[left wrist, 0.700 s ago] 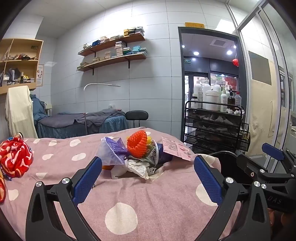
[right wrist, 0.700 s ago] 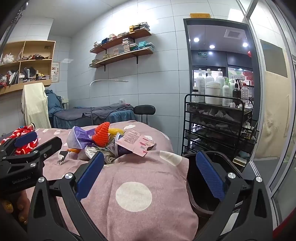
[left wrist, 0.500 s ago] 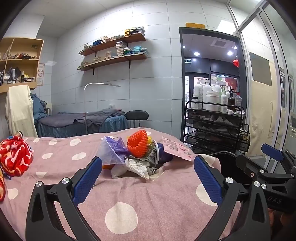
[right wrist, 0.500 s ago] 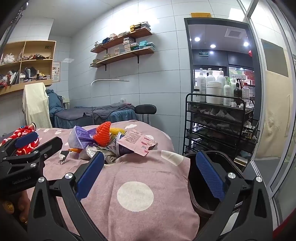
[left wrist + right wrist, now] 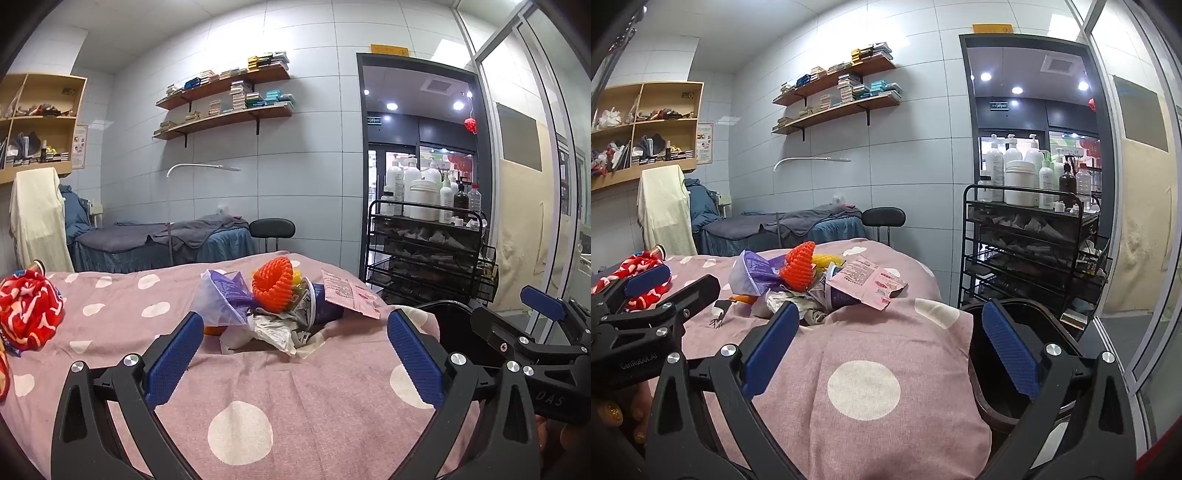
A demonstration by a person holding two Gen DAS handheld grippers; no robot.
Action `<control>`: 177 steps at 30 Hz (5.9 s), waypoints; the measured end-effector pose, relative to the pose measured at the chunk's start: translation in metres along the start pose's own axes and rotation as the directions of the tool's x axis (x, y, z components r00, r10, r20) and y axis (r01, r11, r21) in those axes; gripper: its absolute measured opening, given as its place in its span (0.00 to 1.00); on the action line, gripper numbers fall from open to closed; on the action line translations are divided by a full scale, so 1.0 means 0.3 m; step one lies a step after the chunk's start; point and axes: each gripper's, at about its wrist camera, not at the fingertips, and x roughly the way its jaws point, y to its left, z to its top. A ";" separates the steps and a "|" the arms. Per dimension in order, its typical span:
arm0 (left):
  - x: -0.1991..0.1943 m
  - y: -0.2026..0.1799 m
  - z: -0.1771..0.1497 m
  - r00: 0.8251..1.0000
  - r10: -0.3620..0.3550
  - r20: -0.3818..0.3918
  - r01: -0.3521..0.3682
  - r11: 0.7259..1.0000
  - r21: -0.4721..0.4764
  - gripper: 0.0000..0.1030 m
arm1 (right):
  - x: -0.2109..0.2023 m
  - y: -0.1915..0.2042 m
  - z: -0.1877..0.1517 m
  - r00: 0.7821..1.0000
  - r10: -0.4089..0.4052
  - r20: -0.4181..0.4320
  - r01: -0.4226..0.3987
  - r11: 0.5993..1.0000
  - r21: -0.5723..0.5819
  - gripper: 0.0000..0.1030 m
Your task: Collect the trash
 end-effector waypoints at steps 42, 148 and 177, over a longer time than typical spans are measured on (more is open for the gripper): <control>0.002 -0.001 -0.005 1.000 -0.002 -0.011 0.002 1.000 -0.004 0.95 | 0.011 0.017 0.008 0.999 0.030 -0.019 -0.030 1.000 0.000 0.95; 0.229 0.318 0.232 0.998 -0.017 -0.065 0.006 0.987 -0.163 0.17 | 0.390 -0.005 0.150 0.986 -0.041 -0.161 0.002 0.971 -0.238 0.05; 0.365 -0.268 0.256 0.792 -0.595 -0.135 0.587 0.804 -0.095 0.13 | 0.493 -0.606 -0.211 0.829 -0.267 -0.491 0.339 0.939 0.061 0.86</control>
